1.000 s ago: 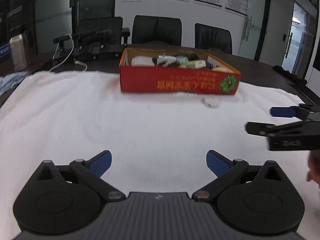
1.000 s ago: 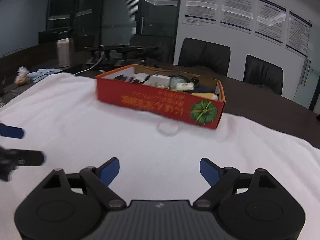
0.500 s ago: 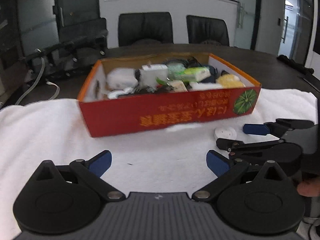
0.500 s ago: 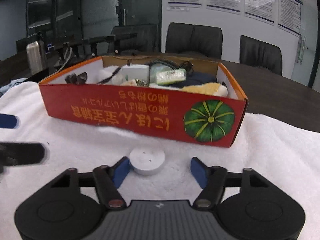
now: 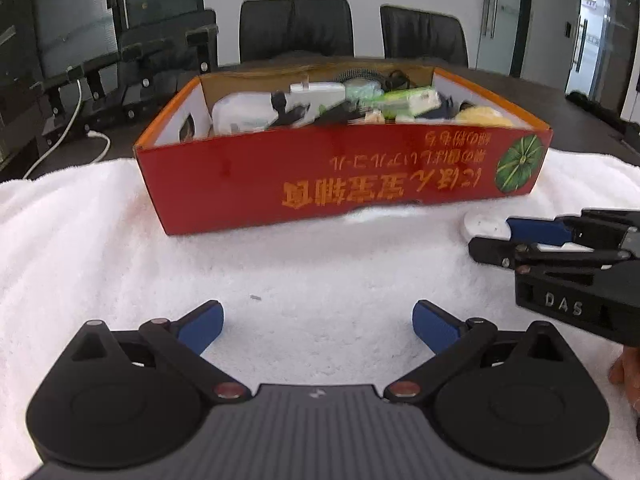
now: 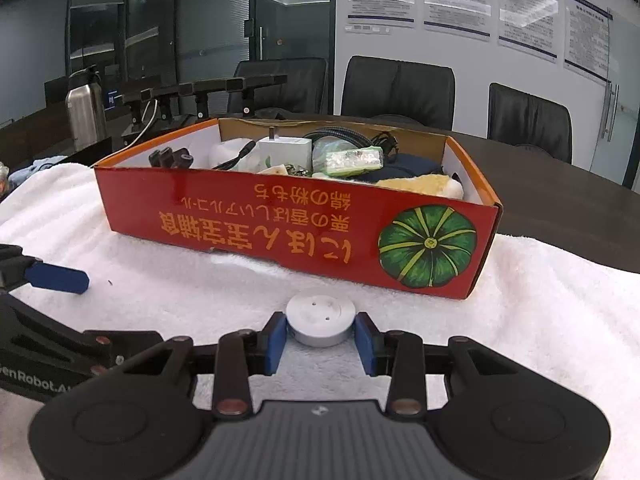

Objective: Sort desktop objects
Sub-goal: 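Grasp the last white round disc with the right gripper, then carry the white disc into the red box and open the right gripper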

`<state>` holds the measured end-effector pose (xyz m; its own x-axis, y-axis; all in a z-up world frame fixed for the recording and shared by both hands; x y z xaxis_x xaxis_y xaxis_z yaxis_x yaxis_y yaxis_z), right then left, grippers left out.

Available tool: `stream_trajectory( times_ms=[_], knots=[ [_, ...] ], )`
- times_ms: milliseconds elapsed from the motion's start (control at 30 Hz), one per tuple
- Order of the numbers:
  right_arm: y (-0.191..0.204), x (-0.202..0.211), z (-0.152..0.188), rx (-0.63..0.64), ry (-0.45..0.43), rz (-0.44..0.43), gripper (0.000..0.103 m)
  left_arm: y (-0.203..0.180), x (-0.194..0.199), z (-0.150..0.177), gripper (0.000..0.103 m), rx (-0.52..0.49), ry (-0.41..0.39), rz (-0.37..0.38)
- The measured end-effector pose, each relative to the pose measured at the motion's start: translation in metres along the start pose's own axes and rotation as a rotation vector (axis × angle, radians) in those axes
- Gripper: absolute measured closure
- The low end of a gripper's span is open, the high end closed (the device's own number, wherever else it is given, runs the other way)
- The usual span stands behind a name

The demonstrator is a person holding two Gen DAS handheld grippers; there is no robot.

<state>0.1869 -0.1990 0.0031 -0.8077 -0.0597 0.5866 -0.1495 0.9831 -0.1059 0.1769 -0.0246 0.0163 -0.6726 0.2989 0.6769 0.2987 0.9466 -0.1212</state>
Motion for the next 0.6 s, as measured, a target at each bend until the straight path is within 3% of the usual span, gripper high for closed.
stream_trajectory(
  times_ms=[33, 67, 100, 167, 267, 400, 600],
  knots=[
    [0.001, 0.002, -0.001, -0.001, -0.002, 0.001, 0.067, -0.001, 0.004, -0.001, 0.022, -0.008, -0.023, 0.013],
    [0.001, 0.005, -0.002, -0.005, -0.009, 0.000, 0.067, -0.002, 0.006, -0.003, 0.045, -0.017, -0.025, 0.022],
    [0.000, 0.008, -0.003, -0.008, -0.017, -0.003, 0.067, -0.001, 0.006, -0.004, 0.062, -0.010, -0.012, 0.023],
    [0.000, 0.018, -0.008, -0.018, -0.034, -0.014, 0.067, 0.001, 0.008, -0.006, 0.083, 0.016, -0.005, 0.036],
    [-0.001, 0.037, -0.019, -0.037, -0.067, -0.036, 0.067, -0.001, 0.016, -0.009, 0.101, 0.005, -0.019, 0.047],
    [-0.003, 0.065, -0.043, -0.037, -0.125, -0.058, 0.067, -0.006, 0.035, -0.025, 0.102, -0.012, -0.068, 0.054],
    [-0.014, 0.098, -0.097, -0.033, -0.158, -0.064, 0.067, -0.008, 0.066, -0.076, 0.102, -0.020, -0.103, 0.056]
  ],
)
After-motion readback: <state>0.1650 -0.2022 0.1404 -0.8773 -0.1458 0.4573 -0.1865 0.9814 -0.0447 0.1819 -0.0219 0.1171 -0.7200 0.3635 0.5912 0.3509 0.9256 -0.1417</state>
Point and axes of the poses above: each gripper's, at about its wrist camera, not at the fingertips, and x roughly against the way its jaws point, y to its left, z to its underside, the point moved 2 cm from there along -x, roughly the way its jaws point, and after that the axes turned 11 degrees about z, right-handed, at the moved point
